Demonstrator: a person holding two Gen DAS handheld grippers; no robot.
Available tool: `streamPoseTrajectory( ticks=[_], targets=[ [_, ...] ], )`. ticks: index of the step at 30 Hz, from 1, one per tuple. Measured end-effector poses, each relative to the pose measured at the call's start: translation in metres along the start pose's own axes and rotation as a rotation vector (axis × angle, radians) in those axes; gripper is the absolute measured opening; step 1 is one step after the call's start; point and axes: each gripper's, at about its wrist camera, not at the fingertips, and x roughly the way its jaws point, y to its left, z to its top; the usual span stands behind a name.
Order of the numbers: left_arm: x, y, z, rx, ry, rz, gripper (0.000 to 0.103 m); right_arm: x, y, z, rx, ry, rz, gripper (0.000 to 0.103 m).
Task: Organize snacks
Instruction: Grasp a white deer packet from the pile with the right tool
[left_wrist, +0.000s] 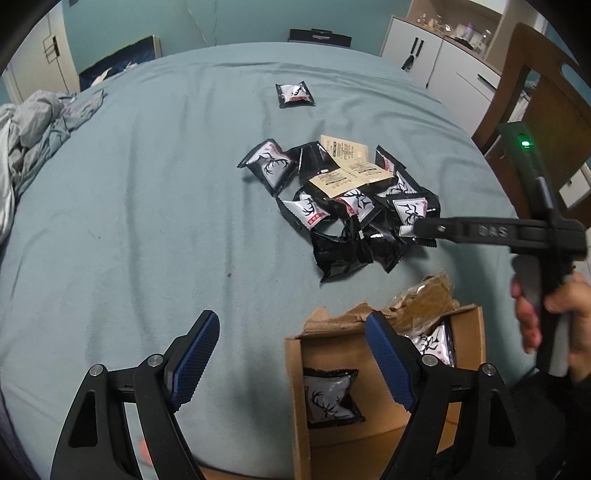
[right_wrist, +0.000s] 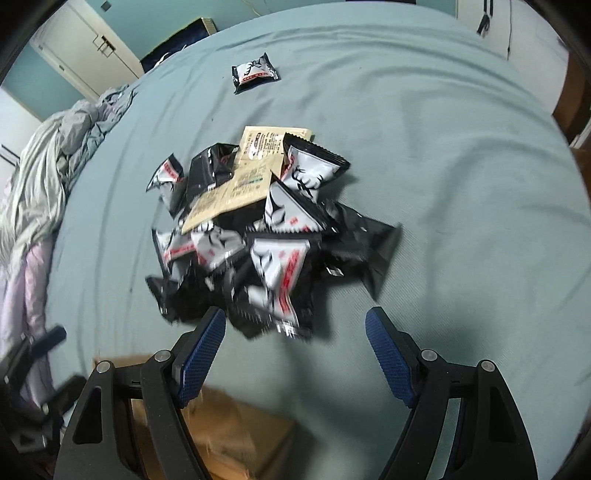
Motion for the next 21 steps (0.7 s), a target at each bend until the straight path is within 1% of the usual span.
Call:
streamPoseTrajectory(
  ticks=[2, 5, 6, 7, 8, 10, 11, 13, 16, 18, 19, 21],
  targets=[
    [0.002, 0.002, 0.002, -0.01, 0.003, -0.009, 0.082, 0.011, -0.004, 0.008, 0.013, 0.01, 0.025, 0.078],
    [0.006, 0.004, 0.006, -0.022, 0.003, -0.012, 0.082, 0.019, -0.006, 0.013, 0.01, -0.001, 0.035, 0.078],
    [0.008, 0.005, 0.007, -0.024, 0.003, -0.012, 0.082, 0.021, -0.007, 0.016, 0.007, -0.008, 0.029, 0.073],
    [0.01, 0.006, 0.009, -0.028, 0.003, -0.01, 0.082, 0.023, -0.007, 0.017, 0.006, -0.012, 0.023, 0.062],
    [0.011, 0.008, 0.011, -0.031, 0.001, -0.009, 0.082, 0.024, -0.008, 0.018, 0.007, -0.014, 0.014, 0.056],
    [0.012, 0.013, 0.015, -0.042, -0.007, -0.002, 0.082, 0.029, -0.008, 0.017, 0.015, -0.008, 0.011, 0.039],
    [0.013, 0.017, 0.017, -0.053, -0.012, 0.004, 0.082, 0.029, -0.009, 0.016, 0.017, -0.004, 0.012, 0.035],
    [0.014, 0.024, 0.02, -0.071, -0.018, 0.009, 0.082, 0.027, -0.008, 0.015, 0.014, -0.006, 0.001, 0.032],
    [0.021, 0.03, 0.025, -0.076, -0.019, 0.0, 0.082, 0.009, -0.001, 0.015, 0.012, -0.04, 0.029, 0.031],
    [0.031, 0.03, 0.033, -0.056, 0.01, -0.051, 0.082, -0.009, 0.004, 0.014, 0.021, -0.075, 0.083, 0.031],
    [0.038, 0.029, 0.038, -0.044, 0.032, -0.09, 0.082, -0.019, 0.007, 0.012, 0.021, -0.097, 0.109, 0.031],
    [0.049, 0.027, 0.044, -0.038, 0.06, -0.144, 0.082, -0.03, 0.01, 0.007, 0.014, -0.127, 0.133, 0.031]
  ],
)
